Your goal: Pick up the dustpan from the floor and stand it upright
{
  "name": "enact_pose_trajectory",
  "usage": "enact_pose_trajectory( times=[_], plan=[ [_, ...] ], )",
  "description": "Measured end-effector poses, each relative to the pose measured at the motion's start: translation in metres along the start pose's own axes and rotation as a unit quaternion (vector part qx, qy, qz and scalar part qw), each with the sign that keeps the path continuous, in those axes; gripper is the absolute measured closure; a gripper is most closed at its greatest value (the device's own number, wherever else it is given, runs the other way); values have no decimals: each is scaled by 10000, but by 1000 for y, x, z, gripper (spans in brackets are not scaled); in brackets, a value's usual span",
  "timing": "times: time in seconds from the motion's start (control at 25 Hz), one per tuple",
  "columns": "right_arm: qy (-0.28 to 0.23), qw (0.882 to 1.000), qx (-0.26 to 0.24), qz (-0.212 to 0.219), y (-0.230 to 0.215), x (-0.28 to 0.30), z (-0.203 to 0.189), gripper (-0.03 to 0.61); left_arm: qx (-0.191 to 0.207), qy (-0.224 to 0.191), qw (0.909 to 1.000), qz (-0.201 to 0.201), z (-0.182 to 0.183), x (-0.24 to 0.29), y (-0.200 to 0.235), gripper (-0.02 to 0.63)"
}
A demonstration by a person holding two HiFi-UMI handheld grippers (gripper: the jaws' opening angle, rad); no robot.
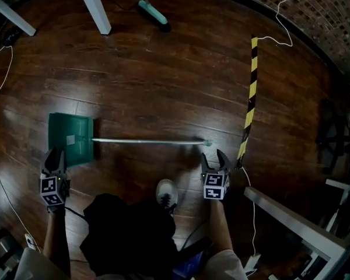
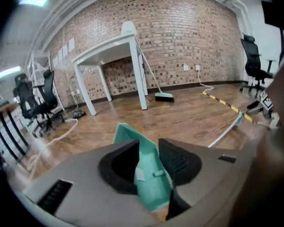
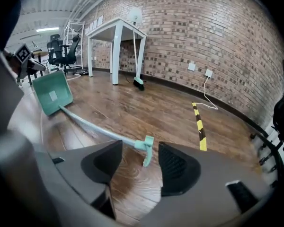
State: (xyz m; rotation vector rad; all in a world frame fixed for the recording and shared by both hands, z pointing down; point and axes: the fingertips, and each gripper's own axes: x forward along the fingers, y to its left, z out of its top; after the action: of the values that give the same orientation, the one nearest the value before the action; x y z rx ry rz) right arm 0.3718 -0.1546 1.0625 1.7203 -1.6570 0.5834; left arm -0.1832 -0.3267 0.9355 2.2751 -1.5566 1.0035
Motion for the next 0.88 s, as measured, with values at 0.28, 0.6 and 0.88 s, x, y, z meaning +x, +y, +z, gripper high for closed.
enact_pose_trajectory(
  times=[0.28, 0.6, 0.88],
  plan=[
    [568, 9978, -115, -308, -20, 60, -56, 362, 103, 917, 9916, 911, -45, 20, 58, 471],
    [538, 9978, -326, -207, -14, 88, -39, 376, -428, 1542, 9862, 427, -74, 31, 69, 459],
    [496, 9967, -517, -376, -17, 89, -29, 471, -1120, 1424, 9835, -32, -73, 30, 67, 575]
  ],
)
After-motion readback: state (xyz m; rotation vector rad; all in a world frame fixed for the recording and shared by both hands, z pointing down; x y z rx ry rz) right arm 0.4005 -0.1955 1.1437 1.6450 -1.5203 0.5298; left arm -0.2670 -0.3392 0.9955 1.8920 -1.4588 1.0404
